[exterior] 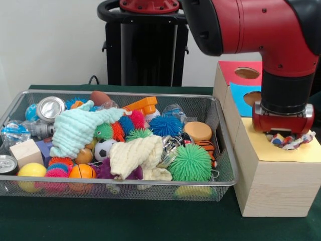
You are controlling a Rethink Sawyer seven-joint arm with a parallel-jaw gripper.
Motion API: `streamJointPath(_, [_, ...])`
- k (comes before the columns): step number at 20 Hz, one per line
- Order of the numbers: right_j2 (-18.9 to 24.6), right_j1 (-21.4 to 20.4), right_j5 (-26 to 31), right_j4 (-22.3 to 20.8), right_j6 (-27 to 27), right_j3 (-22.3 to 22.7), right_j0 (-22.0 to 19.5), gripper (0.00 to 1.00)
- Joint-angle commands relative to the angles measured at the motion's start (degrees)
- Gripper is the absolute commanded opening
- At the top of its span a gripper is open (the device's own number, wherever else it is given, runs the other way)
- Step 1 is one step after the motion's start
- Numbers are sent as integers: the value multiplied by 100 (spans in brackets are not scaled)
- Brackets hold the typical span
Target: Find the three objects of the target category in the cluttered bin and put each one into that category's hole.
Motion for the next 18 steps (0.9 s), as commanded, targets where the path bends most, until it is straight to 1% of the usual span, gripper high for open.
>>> streamJointPath(1, [200, 547, -242, 83, 803, -47, 64, 0])
streamJointPath(7, [215, 518, -90, 90, 697, -108, 7, 0])
streamJointPath(12, [83, 209, 354, 151, 830, -61, 137, 0])
streamJointPath(15, [56, 108, 494, 185, 862, -45, 171, 0])
streamJointPath(18, [21, 56, 678, 228, 867, -121, 193, 0])
